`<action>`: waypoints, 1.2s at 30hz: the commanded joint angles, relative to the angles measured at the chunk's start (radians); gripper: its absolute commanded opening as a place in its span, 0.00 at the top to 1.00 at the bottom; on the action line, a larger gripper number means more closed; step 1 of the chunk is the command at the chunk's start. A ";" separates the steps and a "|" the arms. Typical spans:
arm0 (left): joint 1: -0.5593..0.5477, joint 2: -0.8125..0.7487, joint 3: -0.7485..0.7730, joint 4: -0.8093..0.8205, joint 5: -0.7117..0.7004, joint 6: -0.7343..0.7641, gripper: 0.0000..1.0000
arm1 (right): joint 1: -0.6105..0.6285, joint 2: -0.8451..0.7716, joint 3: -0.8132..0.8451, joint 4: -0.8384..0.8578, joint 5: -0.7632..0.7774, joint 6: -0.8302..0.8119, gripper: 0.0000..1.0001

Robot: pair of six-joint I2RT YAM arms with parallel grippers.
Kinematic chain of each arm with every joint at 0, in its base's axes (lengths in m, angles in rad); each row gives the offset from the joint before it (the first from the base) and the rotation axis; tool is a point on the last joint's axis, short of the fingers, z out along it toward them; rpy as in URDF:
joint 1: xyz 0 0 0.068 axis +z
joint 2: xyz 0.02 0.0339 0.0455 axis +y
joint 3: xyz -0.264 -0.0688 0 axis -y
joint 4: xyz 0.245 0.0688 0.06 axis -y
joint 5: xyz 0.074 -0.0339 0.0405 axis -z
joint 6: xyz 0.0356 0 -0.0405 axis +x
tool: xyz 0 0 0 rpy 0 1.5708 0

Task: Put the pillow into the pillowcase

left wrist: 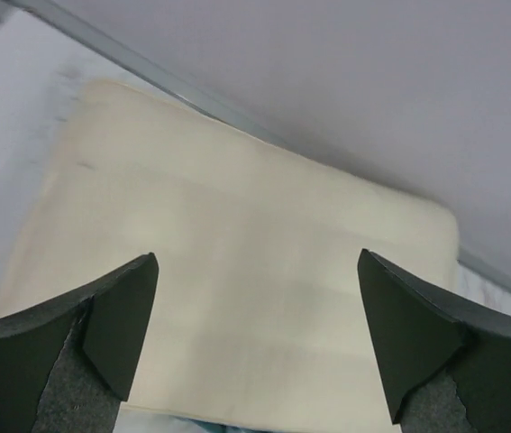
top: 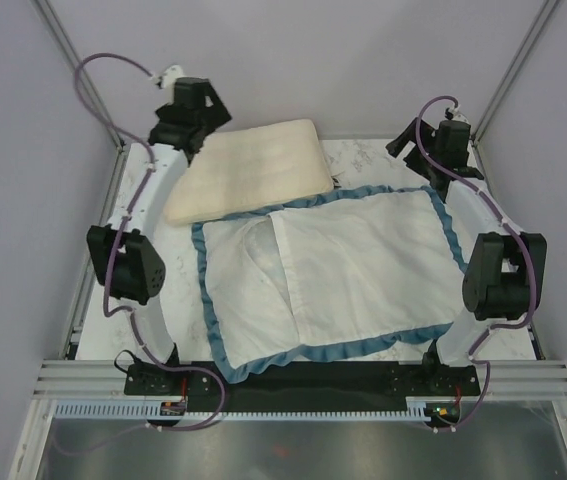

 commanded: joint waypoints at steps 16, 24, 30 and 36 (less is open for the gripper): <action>-0.425 0.479 0.447 -0.210 0.126 0.281 0.00 | 0.010 -0.206 -0.106 -0.006 -0.041 -0.004 0.02; -0.428 0.619 0.486 -0.262 0.125 0.277 0.00 | 0.010 -0.221 -0.125 0.000 -0.058 0.001 0.02; -0.362 0.706 0.533 -0.298 0.262 0.228 0.49 | 0.010 -0.220 -0.134 0.008 -0.063 0.003 0.02; -0.214 0.686 0.605 -0.273 0.354 0.194 0.98 | 0.016 -0.215 -0.144 0.014 -0.063 -0.001 0.02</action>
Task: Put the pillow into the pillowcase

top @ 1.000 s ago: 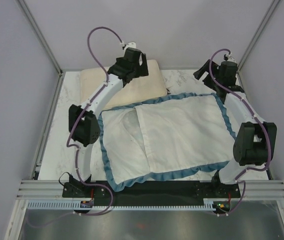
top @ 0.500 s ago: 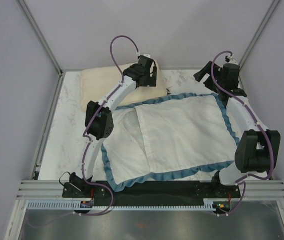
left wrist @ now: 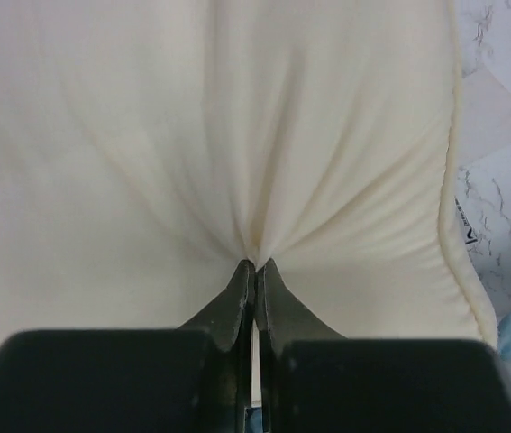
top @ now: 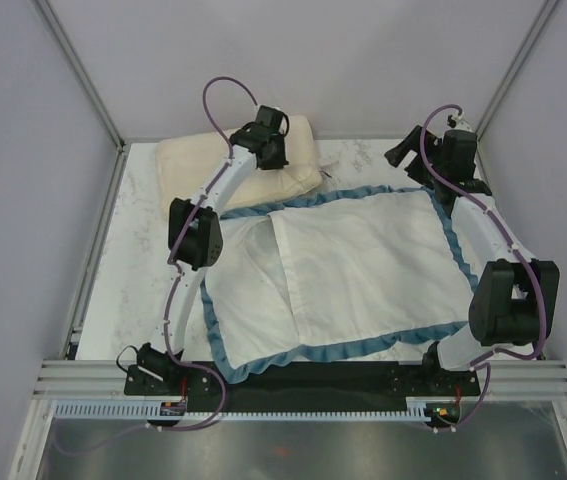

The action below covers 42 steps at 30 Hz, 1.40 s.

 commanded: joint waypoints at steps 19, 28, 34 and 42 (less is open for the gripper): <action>0.268 -0.790 -0.543 0.038 -0.049 -0.009 0.98 | 0.262 0.045 0.028 -0.051 0.016 -0.137 0.07; 0.294 -1.005 -0.799 0.101 -0.066 -0.002 0.98 | 0.372 0.289 0.189 -0.195 0.206 -0.210 0.02; 0.251 -0.898 -0.787 0.049 -0.036 0.049 0.19 | 0.437 0.421 0.321 -0.282 0.380 -0.296 0.02; 0.080 -0.671 -0.749 0.047 -0.160 0.112 0.00 | 0.457 0.594 0.481 -0.371 0.498 -0.348 0.02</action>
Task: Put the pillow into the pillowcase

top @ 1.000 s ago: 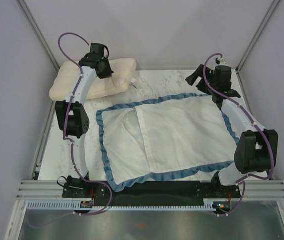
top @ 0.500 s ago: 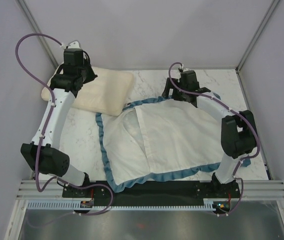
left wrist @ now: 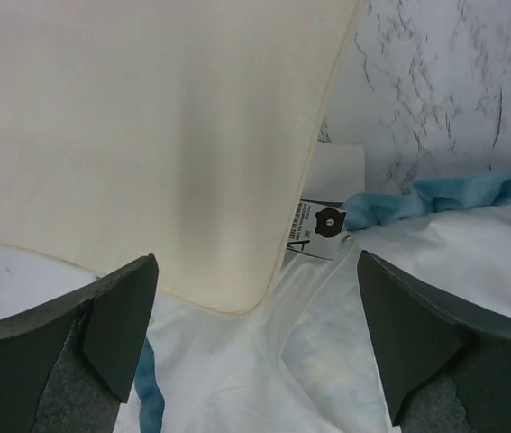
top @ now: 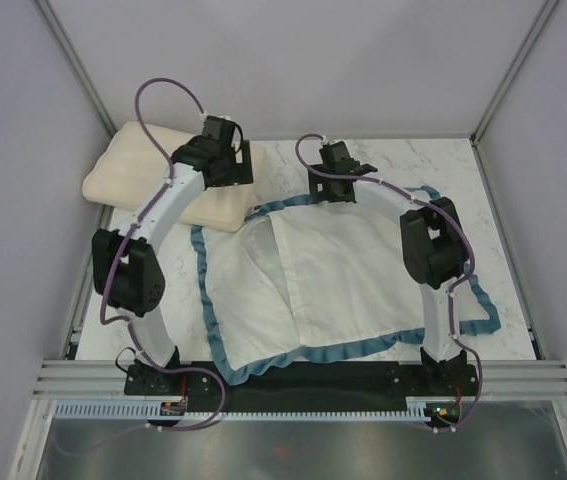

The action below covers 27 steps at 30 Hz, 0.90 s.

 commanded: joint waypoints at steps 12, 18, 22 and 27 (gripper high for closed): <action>-0.072 0.430 0.239 -0.097 -0.311 0.106 0.00 | -0.002 0.135 0.103 -0.011 0.103 -0.011 0.14; -0.036 0.521 0.308 -0.120 -0.316 0.121 0.84 | -0.019 0.165 0.135 0.011 0.080 0.008 0.54; 0.029 0.463 0.322 -0.119 -0.290 0.102 0.98 | -0.040 0.173 0.149 0.020 0.069 0.024 0.74; 0.120 0.336 0.309 -0.119 -0.253 0.069 0.98 | -0.073 0.201 0.204 0.018 0.052 0.039 0.85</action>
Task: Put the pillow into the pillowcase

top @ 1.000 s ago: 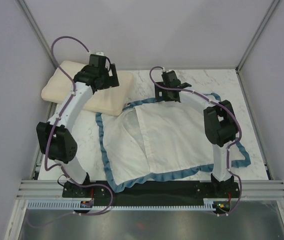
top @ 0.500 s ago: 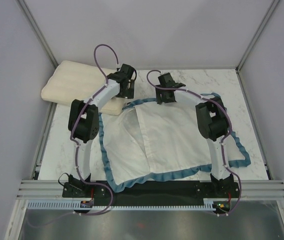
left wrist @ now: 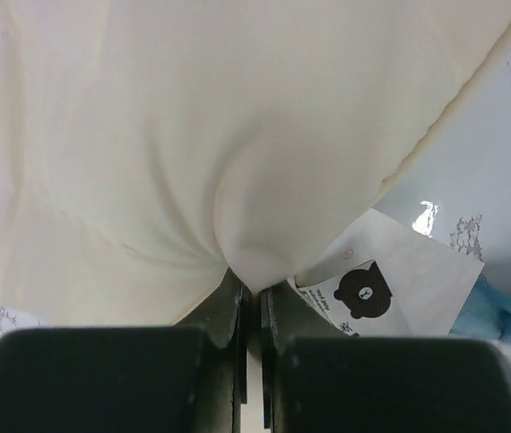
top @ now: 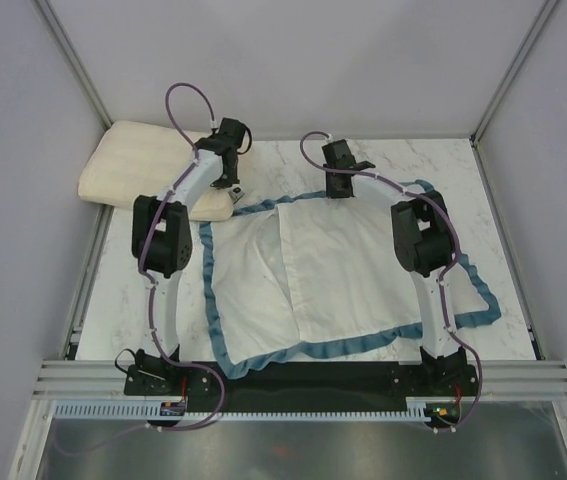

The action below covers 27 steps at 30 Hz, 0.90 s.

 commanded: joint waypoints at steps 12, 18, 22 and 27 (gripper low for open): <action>0.093 -0.442 -0.143 -0.025 -0.013 -0.057 0.98 | -0.118 0.204 0.400 -0.033 0.012 0.058 0.81; 0.091 -0.545 -0.235 -0.021 0.008 -0.086 0.98 | -0.126 0.128 0.434 -0.053 -0.037 0.038 0.20; 0.082 -0.599 -0.270 -0.010 0.066 -0.102 0.98 | -0.106 -0.021 0.318 -0.052 -0.054 0.006 0.16; 0.063 -0.652 -0.318 -0.005 0.089 -0.114 0.98 | -0.023 -0.219 0.118 -0.059 -0.023 -0.043 0.18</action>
